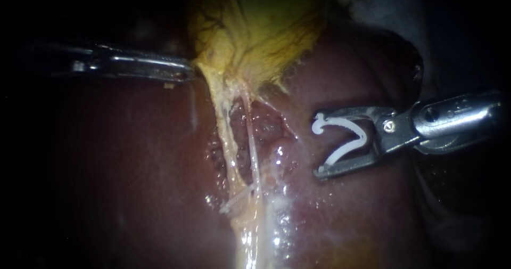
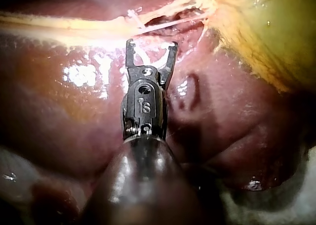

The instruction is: Clipping second clip left tube

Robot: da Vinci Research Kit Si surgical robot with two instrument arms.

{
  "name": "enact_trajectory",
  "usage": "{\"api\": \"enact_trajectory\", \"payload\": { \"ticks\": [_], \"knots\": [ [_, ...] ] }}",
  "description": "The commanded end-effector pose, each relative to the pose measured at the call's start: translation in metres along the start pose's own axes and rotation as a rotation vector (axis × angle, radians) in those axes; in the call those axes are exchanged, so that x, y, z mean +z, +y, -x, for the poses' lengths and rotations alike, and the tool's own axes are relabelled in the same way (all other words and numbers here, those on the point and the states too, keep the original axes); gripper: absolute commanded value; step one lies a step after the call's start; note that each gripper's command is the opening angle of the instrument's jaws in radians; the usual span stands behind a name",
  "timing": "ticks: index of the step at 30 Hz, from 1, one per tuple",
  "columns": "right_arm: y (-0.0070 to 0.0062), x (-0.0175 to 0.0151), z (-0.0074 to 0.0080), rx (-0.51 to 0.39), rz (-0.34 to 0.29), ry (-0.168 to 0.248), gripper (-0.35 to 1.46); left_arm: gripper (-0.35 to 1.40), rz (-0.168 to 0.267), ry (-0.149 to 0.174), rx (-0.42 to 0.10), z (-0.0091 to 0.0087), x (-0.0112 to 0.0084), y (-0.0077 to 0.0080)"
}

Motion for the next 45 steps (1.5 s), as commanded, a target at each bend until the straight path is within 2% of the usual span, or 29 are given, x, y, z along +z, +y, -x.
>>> {"api": "enact_trajectory", "payload": {
  "ticks": [1,7,10,17,20,24,33,45],
  "knots": [
    [0.0,0.0,0.0,0.0,0.0,0.0,0.59,-0.35,0.005,-0.011,-0.004,0.0005,-0.0009,0.0],
    [0.0,0.0,0.0,0.0,0.0,0.0,0.59,-0.35,0.023,-0.046,-0.01,0.0029,-0.0046,-0.0005],
    [0.0001,0.0001,0.0,0.001,0.001,0.0,0.59,-0.35,0.027,-0.051,-0.009,0.0033,-0.0052,-0.001],
    [0.0002,0.0004,-0.0001,0.002,0.003,0.0,0.6,-0.35,0.031,-0.055,-0.009,0.0032,-0.0048,-0.0014],
    [0.0002,0.0006,-0.0003,0.043,-0.016,0.002,0.58,-0.35,0.032,-0.058,-0.01,0.0032,-0.0047,-0.0014],
    [0.0002,0.0011,-0.0006,0.105,-0.085,0.006,0.56,-0.35,0.038,-0.062,-0.011,0.0035,-0.0041,-0.0016],
    [0.0001,0.0026,-0.0013,0.187,-0.129,0.04,0.55,-0.35,0.029,-0.062,-0.008,0.004,-0.0023,-0.0017],
    [-0.0006,0.0061,-0.0017,0.271,-0.202,0.083,0.54,-0.35,0.023,-0.062,-0.009,0.0042,-0.0017,-0.0018]
  ]
}}
